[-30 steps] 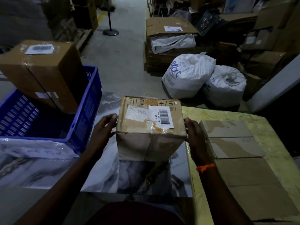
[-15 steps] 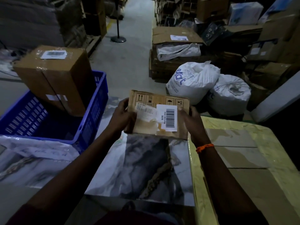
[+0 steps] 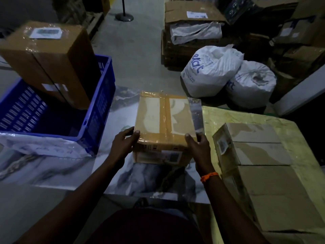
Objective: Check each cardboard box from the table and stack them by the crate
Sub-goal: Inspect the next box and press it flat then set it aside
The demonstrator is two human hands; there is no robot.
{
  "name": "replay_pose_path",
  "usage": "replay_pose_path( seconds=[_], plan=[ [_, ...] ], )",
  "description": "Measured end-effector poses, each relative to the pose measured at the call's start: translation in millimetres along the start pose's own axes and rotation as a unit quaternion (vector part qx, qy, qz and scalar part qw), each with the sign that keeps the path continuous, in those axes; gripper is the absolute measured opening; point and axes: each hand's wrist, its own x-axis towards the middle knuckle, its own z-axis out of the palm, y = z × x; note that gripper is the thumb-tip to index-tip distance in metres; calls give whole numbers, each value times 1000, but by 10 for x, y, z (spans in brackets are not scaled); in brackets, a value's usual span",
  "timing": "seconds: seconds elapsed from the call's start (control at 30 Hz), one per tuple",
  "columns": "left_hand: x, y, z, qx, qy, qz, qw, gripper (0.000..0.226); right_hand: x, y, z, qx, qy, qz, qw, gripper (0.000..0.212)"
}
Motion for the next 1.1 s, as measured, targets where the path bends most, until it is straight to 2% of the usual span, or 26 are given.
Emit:
replay_pose_path(
  seconds=[0.13,0.33,0.6,0.73,0.87,0.97,1.1],
  plan=[
    [-9,-242,-78,9,32,-33,999,42,-144,271,81,-19,-1,15,1000,42],
    [-249,-537,-233,29,6,-38,999,35,-312,620,52,-18,-4,21,1000,41],
    [-1,-575,-318,70,5,-41,997,29,-105,554,22,7,-24,12,1000,35],
    [161,-469,-301,78,3,-34,996,34,114,474,68,-26,-34,-22,999,30],
    [370,-325,-275,116,6,-17,993,22,419,342,158,-39,-36,-39,998,31],
    [600,-213,-243,158,10,-6,987,33,680,182,265,-32,-39,-38,998,31],
    [928,-2,-142,185,15,11,983,53,1015,12,446,-55,-62,-27,996,42]
  ],
)
